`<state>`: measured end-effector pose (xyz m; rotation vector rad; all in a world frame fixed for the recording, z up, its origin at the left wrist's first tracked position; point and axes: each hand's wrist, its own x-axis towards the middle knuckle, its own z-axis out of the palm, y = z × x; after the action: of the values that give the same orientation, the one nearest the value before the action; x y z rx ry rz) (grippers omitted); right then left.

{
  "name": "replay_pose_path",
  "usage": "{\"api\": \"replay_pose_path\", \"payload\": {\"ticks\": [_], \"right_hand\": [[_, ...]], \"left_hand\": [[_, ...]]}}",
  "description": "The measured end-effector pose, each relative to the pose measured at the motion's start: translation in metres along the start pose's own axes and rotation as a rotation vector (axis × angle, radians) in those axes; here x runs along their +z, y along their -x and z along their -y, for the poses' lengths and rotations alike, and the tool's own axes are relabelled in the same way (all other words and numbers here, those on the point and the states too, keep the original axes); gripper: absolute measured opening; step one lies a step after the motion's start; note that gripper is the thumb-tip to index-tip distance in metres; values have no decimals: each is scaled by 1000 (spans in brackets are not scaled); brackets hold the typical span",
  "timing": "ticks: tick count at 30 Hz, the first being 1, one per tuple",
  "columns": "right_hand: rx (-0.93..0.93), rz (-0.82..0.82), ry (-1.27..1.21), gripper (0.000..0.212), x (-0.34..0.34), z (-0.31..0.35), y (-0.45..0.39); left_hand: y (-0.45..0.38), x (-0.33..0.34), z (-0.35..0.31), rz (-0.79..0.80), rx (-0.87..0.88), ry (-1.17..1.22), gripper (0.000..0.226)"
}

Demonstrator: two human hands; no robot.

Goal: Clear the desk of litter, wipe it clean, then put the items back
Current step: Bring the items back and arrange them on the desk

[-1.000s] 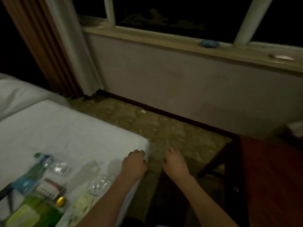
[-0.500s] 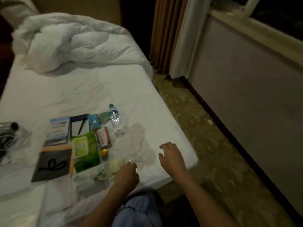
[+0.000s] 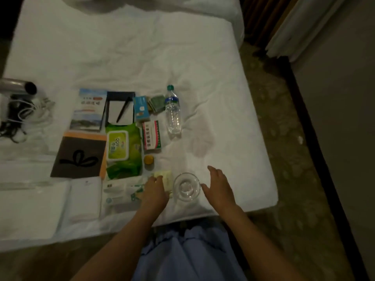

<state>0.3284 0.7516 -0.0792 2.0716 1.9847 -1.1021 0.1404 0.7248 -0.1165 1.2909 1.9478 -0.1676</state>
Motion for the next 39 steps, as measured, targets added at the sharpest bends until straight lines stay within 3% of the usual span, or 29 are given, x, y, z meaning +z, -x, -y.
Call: {"api": "replay_pose_path", "payload": {"ticks": [7,12,15,19,26,33,39], "right_hand": [[176,166,-125,69,52,-26,-58],[273,314,-209,39,94,-49,-85],[320,281,-285,21,105,-55,-92],[383,256,-346,10,103,-52,-100],[356,188,-332,25,37,-16,-99],[34,151,-447,23,-50,87,-86],[-291,221,-391,21,-53,179,-50]], "left_hand": [[-53,39,8,73,-139,238,77],[-85,69,17,15,-257,222,79],[-98,78,17,-67,-323,254,83],[-103,78,17,-59,-290,417,86],[-69,8,-3,-193,-252,594,74],[3,-97,-6,-494,-270,807,76],[89,-141,30,-757,-355,962,84]]}}
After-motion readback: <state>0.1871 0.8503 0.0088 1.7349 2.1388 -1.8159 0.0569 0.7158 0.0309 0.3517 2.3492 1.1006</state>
